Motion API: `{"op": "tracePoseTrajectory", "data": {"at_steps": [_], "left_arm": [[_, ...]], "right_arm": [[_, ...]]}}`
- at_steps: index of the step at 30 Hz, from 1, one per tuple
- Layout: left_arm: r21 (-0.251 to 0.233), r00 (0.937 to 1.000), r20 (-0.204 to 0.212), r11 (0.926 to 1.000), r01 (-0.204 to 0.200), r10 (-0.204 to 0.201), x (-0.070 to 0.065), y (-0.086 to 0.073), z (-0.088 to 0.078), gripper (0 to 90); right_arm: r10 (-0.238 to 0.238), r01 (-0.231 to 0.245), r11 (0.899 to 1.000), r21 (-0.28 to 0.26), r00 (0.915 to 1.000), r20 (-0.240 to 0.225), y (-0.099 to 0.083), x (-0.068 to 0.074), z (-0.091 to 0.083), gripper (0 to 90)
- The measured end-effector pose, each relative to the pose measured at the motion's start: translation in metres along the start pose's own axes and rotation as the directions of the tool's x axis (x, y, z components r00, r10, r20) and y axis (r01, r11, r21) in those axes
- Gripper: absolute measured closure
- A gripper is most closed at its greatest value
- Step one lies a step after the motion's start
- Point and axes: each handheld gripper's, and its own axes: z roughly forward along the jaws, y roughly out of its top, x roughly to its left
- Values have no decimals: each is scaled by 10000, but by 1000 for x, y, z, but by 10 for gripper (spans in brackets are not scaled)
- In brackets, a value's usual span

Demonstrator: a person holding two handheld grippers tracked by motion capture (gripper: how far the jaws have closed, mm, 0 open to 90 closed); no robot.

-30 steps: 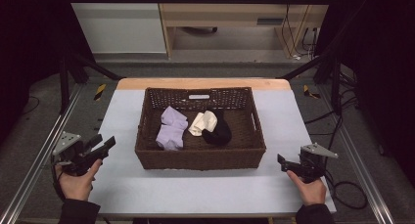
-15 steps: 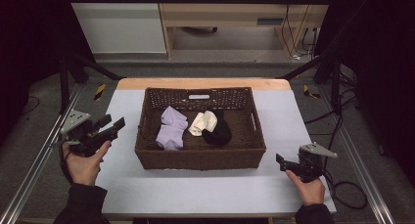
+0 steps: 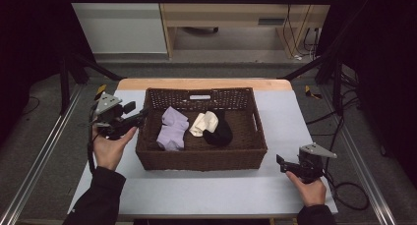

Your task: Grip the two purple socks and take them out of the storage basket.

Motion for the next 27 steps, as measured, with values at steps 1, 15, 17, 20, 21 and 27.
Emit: {"op": "tracePoseTrajectory", "data": {"at_steps": [1,15,17,20,21,27], "left_arm": [[73,10000,17,10000,-25,25,-2,1,4,455],[678,9992,-119,9970,-373,382,-14,8,51,455],[786,9991,-103,9961,-404,413,-16,6,57,459],[1015,9983,-145,9934,-542,560,-19,3,66,463],[1111,9979,-102,9919,-621,636,-20,1,71,462],[1137,9979,-183,9917,-597,621,-22,-3,82,459]], "right_arm": [[-12,12,10000,-7,10000,19,0,0,0,97],[-127,127,9999,4,9999,-22,0,0,1,97],[-173,173,9998,-49,9998,20,0,0,1,97],[-183,183,9998,-49,9998,10,0,0,1,97],[-223,223,9997,-16,9997,32,0,0,1,97],[-212,212,9998,14,9998,-25,0,0,1,97]]}}
